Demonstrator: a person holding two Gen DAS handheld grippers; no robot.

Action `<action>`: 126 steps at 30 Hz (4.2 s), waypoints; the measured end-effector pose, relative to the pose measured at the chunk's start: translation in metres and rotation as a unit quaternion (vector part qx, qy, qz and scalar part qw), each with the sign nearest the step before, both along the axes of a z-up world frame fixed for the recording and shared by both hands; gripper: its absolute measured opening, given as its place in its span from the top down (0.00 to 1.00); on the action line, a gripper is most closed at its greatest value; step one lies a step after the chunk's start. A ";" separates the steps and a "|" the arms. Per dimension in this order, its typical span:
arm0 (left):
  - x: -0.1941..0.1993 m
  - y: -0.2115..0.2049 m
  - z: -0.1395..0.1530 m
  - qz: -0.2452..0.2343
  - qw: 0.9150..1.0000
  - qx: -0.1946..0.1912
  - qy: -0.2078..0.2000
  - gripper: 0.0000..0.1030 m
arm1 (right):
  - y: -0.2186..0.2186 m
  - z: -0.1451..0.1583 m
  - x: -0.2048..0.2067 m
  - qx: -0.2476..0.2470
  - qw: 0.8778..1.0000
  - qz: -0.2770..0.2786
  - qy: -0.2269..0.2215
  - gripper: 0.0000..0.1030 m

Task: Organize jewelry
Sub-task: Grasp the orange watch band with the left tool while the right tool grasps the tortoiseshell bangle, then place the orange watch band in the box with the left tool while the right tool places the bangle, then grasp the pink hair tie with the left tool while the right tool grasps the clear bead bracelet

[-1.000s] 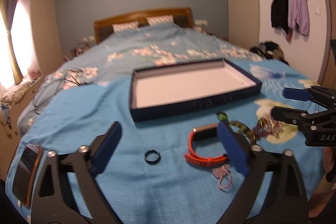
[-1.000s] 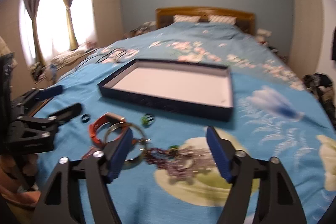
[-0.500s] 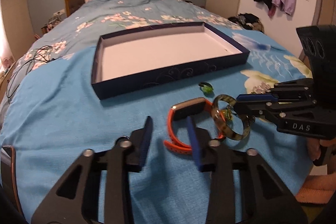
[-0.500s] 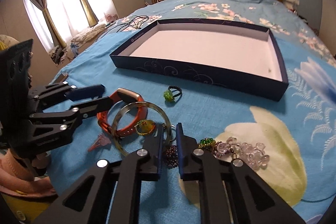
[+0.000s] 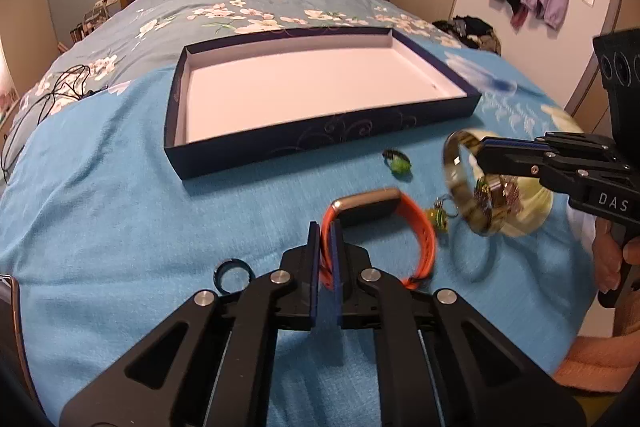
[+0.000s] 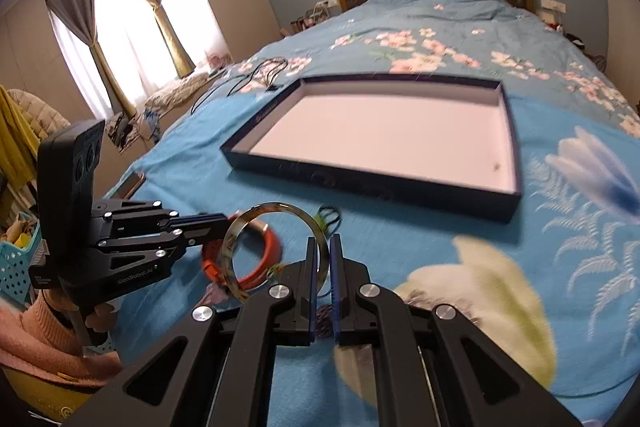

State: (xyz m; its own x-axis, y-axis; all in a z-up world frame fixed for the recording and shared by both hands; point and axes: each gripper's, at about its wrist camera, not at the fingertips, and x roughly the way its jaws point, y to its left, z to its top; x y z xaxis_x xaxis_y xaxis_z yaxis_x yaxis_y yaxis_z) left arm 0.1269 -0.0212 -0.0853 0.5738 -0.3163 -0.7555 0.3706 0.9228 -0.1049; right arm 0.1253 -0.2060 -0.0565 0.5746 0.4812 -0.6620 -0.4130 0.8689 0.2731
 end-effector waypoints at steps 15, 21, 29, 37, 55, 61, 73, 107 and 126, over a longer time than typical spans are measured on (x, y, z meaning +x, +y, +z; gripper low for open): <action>0.026 0.036 0.047 0.032 0.997 -0.069 -0.020 0.94 | -0.022 0.025 0.032 -0.017 0.998 -0.036 -0.038 0.96; 0.064 0.047 0.067 0.053 0.995 -0.083 -0.030 0.94 | -0.025 0.030 0.073 -0.030 0.998 -0.042 -0.034 0.96; 0.131 0.040 0.070 0.071 0.994 -0.077 -0.032 0.99 | -0.020 0.024 0.140 -0.052 0.997 -0.062 -0.011 0.96; 0.157 0.039 0.042 0.054 0.998 -0.027 -0.007 0.97 | -0.008 0.015 0.153 -0.062 0.997 -0.045 -0.002 0.96; 0.143 -0.015 0.002 -0.036 0.998 0.055 0.003 0.51 | -0.010 0.000 0.152 -0.059 0.998 -0.031 0.020 1.00; 0.163 -0.026 -0.010 -0.011 0.997 0.073 0.026 0.54 | -0.012 -0.003 0.159 -0.072 0.997 -0.035 0.023 0.99; 0.197 -0.036 -0.011 0.031 0.997 0.062 0.046 0.55 | 0.006 -0.024 0.176 -0.168 0.984 0.003 0.065 0.96; 0.147 -0.028 0.037 -0.016 0.998 -0.035 -0.040 0.35 | -0.029 0.044 0.102 -0.084 0.995 -0.002 -0.057 0.64; 0.016 0.006 0.005 -0.052 0.998 -0.031 -0.035 0.32 | -0.060 -0.027 0.007 -0.060 0.997 -0.016 0.038 0.64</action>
State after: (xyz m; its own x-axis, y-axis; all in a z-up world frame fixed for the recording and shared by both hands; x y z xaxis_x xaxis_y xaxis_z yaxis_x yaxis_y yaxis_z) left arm 0.1431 -0.0150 -0.0800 0.5867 -0.4217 -0.6914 0.4719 0.8718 -0.1313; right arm 0.1327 -0.2661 -0.0839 0.5350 0.3786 -0.7552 -0.3667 0.9094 0.1961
